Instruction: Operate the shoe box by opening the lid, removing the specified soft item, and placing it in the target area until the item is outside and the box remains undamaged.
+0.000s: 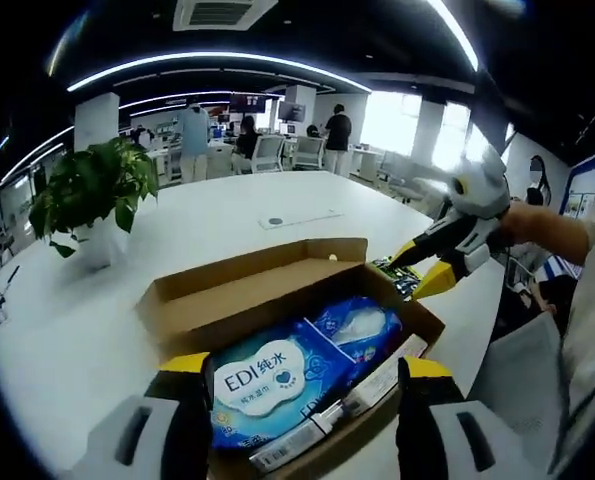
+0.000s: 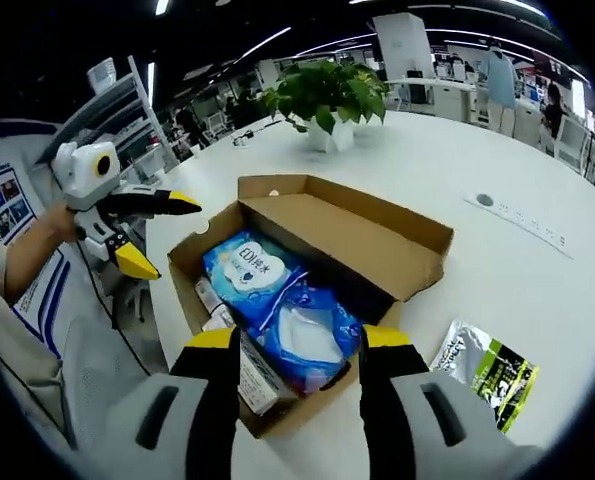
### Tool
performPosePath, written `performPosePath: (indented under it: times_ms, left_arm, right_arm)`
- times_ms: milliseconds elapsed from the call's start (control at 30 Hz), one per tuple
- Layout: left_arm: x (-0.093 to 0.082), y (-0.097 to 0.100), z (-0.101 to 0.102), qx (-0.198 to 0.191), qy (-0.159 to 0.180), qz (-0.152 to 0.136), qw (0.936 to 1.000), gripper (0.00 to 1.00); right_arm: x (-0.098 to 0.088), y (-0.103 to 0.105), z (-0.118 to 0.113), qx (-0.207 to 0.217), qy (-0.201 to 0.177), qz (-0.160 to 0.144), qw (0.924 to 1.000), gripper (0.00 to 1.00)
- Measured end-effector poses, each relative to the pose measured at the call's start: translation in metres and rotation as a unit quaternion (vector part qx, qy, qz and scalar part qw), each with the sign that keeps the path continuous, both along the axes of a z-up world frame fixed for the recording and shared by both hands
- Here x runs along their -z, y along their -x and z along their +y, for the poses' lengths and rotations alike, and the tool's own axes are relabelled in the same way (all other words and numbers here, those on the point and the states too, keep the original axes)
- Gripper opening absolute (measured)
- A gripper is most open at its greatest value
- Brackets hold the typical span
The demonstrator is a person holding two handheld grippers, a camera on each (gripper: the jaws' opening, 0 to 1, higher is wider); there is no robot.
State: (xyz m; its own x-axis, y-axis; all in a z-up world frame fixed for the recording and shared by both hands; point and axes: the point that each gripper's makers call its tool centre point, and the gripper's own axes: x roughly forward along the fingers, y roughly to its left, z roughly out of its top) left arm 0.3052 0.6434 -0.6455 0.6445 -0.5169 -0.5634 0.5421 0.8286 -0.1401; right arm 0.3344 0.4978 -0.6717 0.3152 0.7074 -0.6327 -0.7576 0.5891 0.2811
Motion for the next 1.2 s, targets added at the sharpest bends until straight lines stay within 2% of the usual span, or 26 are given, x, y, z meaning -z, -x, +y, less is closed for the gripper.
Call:
performPosePath:
  times_ms: [267, 567, 800, 1200]
  left_arm:
    - [0.010, 0.010, 0.019, -0.004, -0.006, -0.013, 0.9999, 0.82]
    - [0.017, 0.017, 0.032, -0.006, -0.009, -0.028, 0.9995, 0.89]
    - [0.019, 0.022, 0.034, -0.007, -0.008, -0.034, 0.9994, 0.97]
    - [0.017, 0.031, 0.033, -0.008, -0.003, -0.036, 0.9993, 1.00]
  right_arm:
    - [0.012, 0.004, 0.030, -0.023, -0.002, 0.008, 0.9997, 0.42]
    - [0.029, 0.001, 0.050, -0.037, 0.007, 0.009, 0.9992, 0.40]
    - [0.034, 0.001, 0.066, -0.051, 0.001, 0.017, 0.9986, 0.40]
    - [0.052, -0.002, 0.084, -0.064, 0.004, 0.029, 0.9975, 0.34]
